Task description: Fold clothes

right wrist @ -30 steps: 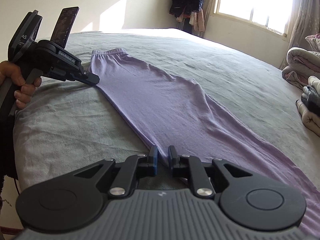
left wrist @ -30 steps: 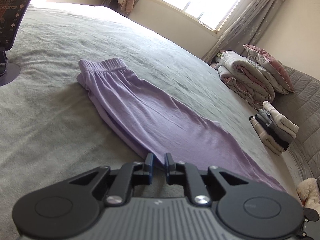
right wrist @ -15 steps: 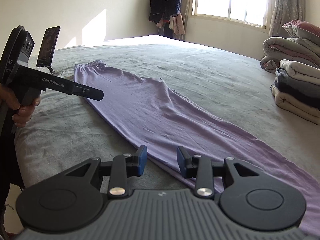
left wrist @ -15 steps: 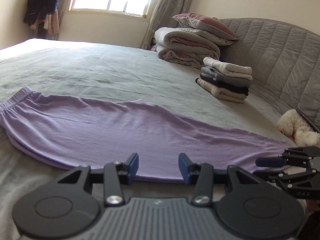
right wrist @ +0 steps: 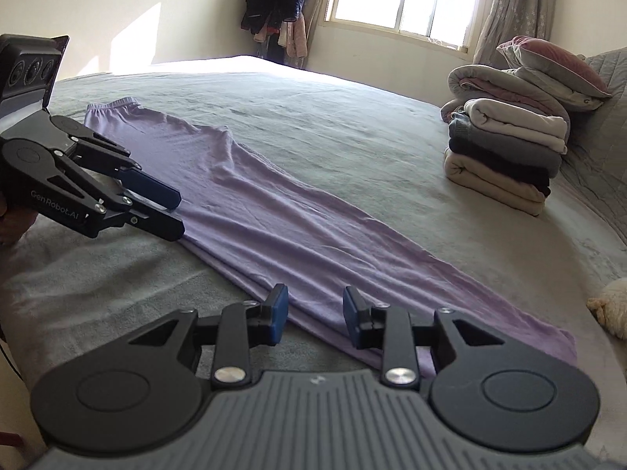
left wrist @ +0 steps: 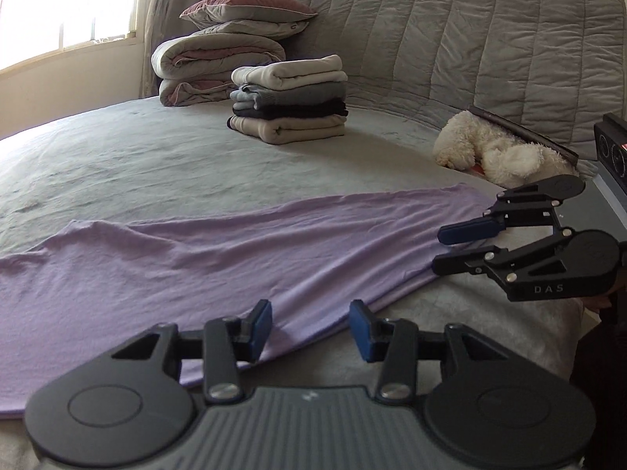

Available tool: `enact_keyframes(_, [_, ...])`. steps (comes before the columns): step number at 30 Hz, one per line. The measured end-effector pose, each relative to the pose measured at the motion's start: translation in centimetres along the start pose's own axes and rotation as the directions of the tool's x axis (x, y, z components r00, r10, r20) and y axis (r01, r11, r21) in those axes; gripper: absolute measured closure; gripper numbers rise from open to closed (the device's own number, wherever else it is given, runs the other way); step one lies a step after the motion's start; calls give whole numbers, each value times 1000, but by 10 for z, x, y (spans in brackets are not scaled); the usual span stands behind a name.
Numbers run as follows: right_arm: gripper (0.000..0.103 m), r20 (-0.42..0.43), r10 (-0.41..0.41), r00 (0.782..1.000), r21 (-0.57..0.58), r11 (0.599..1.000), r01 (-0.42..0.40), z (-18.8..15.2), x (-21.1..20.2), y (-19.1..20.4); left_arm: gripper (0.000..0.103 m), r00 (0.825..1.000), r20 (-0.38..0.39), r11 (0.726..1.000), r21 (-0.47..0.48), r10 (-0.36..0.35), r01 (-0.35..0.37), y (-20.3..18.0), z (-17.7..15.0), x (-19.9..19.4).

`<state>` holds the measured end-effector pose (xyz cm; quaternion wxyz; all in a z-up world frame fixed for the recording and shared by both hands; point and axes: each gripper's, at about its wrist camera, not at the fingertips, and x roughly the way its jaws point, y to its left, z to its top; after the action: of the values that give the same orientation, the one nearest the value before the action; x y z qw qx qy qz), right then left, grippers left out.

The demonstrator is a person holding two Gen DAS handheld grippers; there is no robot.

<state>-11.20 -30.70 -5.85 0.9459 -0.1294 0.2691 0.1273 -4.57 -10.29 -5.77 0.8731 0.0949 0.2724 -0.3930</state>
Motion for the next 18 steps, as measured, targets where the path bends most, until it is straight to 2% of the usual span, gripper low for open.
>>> enact_keyframes(6, [70, -32, -42, 999, -76, 996, 39, -10, -4, -7, 60, 999, -32, 988, 155, -3, 8, -38, 11, 22])
enact_keyframes(10, [75, -38, -76, 996, -128, 989, 71, -10, -4, -11, 63, 999, -40, 979, 205, 7, 2, -54, 15, 29])
enact_keyframes(13, [85, -42, -80, 996, -150, 986, 73, -11, -3, -13, 65, 999, -47, 979, 205, 2, 8, -60, 21, 33])
enact_keyframes(15, [99, -38, -80, 996, -177, 982, 72, -12, -3, -11, 65, 999, -52, 978, 208, -4, 15, -66, 24, 37])
enact_keyframes(18, [103, -25, -82, 996, -212, 974, 75, -13, -6, -9, 69, 998, -57, 974, 226, -15, 28, -76, 28, 42])
